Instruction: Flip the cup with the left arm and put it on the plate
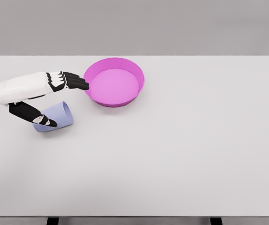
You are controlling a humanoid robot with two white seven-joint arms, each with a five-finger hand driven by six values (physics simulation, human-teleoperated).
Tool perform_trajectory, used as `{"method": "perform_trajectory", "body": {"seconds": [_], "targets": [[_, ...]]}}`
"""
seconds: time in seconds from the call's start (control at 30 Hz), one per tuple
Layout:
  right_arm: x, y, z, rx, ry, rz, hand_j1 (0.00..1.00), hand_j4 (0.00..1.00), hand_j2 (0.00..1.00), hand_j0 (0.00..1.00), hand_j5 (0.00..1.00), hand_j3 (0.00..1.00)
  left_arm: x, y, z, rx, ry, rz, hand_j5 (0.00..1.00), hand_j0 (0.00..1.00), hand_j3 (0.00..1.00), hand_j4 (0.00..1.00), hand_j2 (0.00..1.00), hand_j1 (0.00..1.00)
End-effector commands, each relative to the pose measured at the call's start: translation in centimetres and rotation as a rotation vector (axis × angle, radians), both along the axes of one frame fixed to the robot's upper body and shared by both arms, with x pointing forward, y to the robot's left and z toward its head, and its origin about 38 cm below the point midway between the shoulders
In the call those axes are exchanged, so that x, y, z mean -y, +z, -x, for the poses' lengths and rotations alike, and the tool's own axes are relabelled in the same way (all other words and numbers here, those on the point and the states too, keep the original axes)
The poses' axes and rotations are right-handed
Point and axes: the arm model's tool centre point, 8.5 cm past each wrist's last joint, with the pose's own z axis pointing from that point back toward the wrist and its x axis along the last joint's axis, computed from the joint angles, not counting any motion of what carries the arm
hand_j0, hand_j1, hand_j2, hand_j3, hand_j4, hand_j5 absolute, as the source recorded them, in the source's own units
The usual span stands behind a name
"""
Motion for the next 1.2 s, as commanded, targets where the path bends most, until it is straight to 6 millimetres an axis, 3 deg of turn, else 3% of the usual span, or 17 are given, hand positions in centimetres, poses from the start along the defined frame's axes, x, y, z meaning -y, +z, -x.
{"method": "perform_trajectory", "body": {"seconds": [0.0,0.07,0.33,0.4,0.47,0.6,0.7,0.97,1.17], "targets": [[0.0,0.0,0.0,0.001,0.0,-0.001,1.0,1.0,1.0,1.0,1.0,1.0,0.0,0.1,0.0,-0.003,0.001,0.007,1.0,1.0,1.0,1.0,1.0,1.0],[0.1,0.1,0.8,-0.017,-0.003,0.003,1.0,1.0,1.0,1.0,1.0,1.0,-0.1,0.0,0.0,-0.01,0.003,0.013,1.0,1.0,1.0,1.0,1.0,1.0],[0.1,0.0,0.7,-0.014,-0.003,0.002,1.0,1.0,1.0,1.0,1.0,1.0,-1.7,-0.5,0.9,-0.139,0.036,0.109,1.0,1.0,1.0,1.0,1.0,1.0],[0.1,0.0,0.7,-0.014,-0.004,0.002,1.0,1.0,1.0,1.0,1.0,1.0,-1.5,-1.4,1.1,-0.164,0.037,0.126,1.0,1.0,1.0,1.0,1.0,1.0],[0.1,0.0,0.7,-0.014,-0.004,0.002,1.0,1.0,1.0,1.0,1.0,1.0,-0.7,-1.5,0.6,-0.16,0.069,0.266,1.0,1.0,1.0,1.0,1.0,1.0],[0.1,0.0,0.7,-0.014,-0.004,0.002,1.0,1.0,1.0,1.0,1.0,1.0,-1.5,-1.3,-0.4,-0.165,0.218,0.478,1.0,1.0,1.0,1.0,1.0,1.0],[0.1,0.0,0.7,-0.014,-0.004,0.002,1.0,1.0,1.0,1.0,1.0,1.0,-2.3,-3.7,-0.9,-0.267,0.363,0.401,1.0,1.0,1.0,1.0,1.0,1.0],[0.1,0.0,0.7,-0.014,-0.004,0.002,1.0,1.0,1.0,1.0,1.0,1.0,-2.7,-7.9,0.1,-0.339,0.418,0.167,1.0,1.0,1.0,1.0,1.0,1.0],[0.1,0.0,0.7,-0.014,-0.004,0.002,1.0,1.0,1.0,1.0,1.0,1.0,-3.0,-8.5,-0.3,-0.427,0.487,0.203,1.0,1.0,1.0,1.0,1.0,1.0]]}}
